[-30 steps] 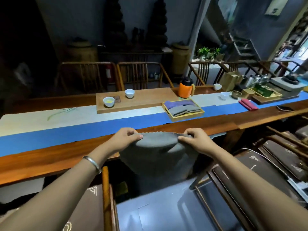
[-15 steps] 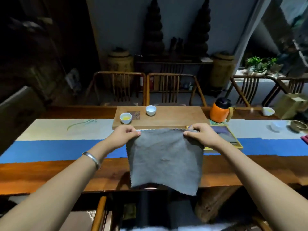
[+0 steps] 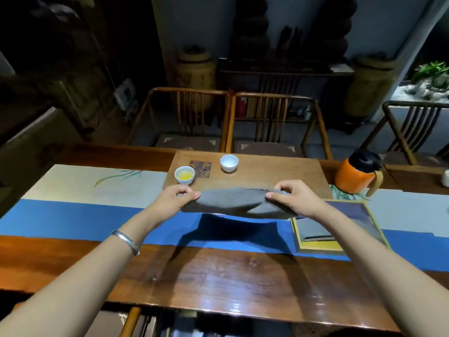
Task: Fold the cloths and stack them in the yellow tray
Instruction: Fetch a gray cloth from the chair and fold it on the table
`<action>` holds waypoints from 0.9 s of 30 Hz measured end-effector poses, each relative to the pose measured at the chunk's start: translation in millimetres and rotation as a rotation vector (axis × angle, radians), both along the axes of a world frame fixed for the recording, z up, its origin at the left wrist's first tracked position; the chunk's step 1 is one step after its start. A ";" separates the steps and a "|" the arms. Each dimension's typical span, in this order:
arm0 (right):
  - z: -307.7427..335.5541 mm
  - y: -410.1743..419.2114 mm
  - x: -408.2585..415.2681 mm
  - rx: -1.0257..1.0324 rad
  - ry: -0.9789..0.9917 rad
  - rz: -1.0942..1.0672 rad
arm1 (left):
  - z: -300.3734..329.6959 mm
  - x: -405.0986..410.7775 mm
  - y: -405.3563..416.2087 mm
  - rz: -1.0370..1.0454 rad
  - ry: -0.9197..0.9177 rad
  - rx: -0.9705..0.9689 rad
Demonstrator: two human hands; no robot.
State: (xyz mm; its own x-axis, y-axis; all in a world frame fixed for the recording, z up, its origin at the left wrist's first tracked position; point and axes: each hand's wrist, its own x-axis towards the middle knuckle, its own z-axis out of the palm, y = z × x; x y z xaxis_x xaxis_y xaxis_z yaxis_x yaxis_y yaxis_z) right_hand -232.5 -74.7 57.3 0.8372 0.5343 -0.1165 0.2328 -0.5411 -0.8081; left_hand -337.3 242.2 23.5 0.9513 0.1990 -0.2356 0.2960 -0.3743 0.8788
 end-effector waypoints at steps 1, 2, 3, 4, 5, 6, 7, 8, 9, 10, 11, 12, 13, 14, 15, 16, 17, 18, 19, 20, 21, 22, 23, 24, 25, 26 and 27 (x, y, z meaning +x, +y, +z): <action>-17.3 1.2 -3.1 0.000 0.036 0.008 | -14.5 -2.4 2.1 -0.014 0.042 0.004; -33.6 2.0 -8.4 0.000 0.067 0.011 | -26.9 -5.8 2.7 -0.028 0.070 0.001; -51.7 2.2 -14.8 0.000 0.107 0.012 | -40.2 -9.8 2.6 -0.039 0.098 -0.007; -72.5 1.8 -21.5 0.002 0.160 0.013 | -55.4 -13.5 2.2 -0.047 0.128 -0.005; -93.0 0.5 -28.7 -0.004 0.217 0.016 | -70.2 -18.4 1.5 -0.058 0.153 0.000; -113.3 -2.0 -36.9 -0.020 0.277 0.021 | -84.9 -24.7 0.0 -0.079 0.182 0.002; -133.3 -5.6 -45.0 -0.045 0.339 0.025 | -99.3 -31.7 -1.6 -0.103 0.221 -0.002; -151.7 -9.9 -52.6 -0.073 0.394 0.031 | -112.2 -38.2 -3.5 -0.125 0.263 -0.011; -168.0 -13.9 -59.5 -0.102 0.442 0.037 | -123.0 -43.8 -5.1 -0.148 0.302 -0.016; -181.5 -17.7 -65.5 -0.124 0.479 0.046 | -132.7 -47.7 -6.3 -0.171 0.328 -0.014; -191.9 -20.6 -69.9 -0.134 0.508 0.055 | -141.3 -49.7 -7.3 -0.189 0.340 -0.010; -199.8 -22.4 -72.6 -0.129 0.532 0.061 | -148.6 -50.0 -8.1 -0.196 0.345 -0.011; -204.7 -23.1 -73.5 -0.114 0.551 0.059 | -154.5 -48.8 -8.2 -0.188 0.353 -0.018; -206.8 -23.1 -72.7 -0.096 0.564 0.050 | -159.2 -46.3 -7.6 -0.167 0.364 -0.026; -207.0 -22.3 -69.6 -0.080 0.573 0.034 | -162.6 -42.3 -6.0 -0.142 0.373 -0.034; -205.7 -20.9 -64.8 -0.070 0.574 0.009 | -164.8 -37.0 -4.2 -0.120 0.378 -0.047; -203.5 -19.4 -58.6 -0.065 0.571 -0.022 | -166.5 -30.4 -1.4 -0.101 0.382 -0.065; -201.6 -18.1 -51.5 -0.060 0.570 -0.054 | -168.2 -22.8 1.2 -0.082 0.386 -0.090; -199.7 -16.8 -44.1 -0.051 0.569 -0.088 | -169.6 -14.3 3.5 -0.064 0.389 -0.112; -197.7 -15.7 -36.6 -0.043 0.565 -0.122 | -170.9 -4.7 5.5 -0.047 0.383 -0.128; -196.0 -14.4 -28.8 -0.039 0.554 -0.155 | -172.6 5.4 6.8 -0.034 0.371 -0.135; -195.2 -12.8 -21.4 -0.037 0.536 -0.188 | -174.5 16.1 7.6 -0.022 0.360 -0.137; -194.7 -11.3 -14.0 -0.037 0.518 -0.224 | -176.4 27.2 8.3 -0.015 0.351 -0.132; -194.8 -9.9 -7.1 -0.034 0.501 -0.262 | -178.2 38.5 8.7 -0.011 0.342 -0.122; -195.5 -8.5 -1.1 -0.025 0.491 -0.299 | -179.7 48.6 9.3 -0.012 0.330 -0.106; -197.1 -7.6 4.8 -0.012 0.491 -0.333 | -181.4 59.1 9.9 -0.024 0.317 -0.087; -199.9 -6.8 10.8 -0.003 0.500 -0.369 | -183.4 69.6 10.7 -0.046 0.307 -0.061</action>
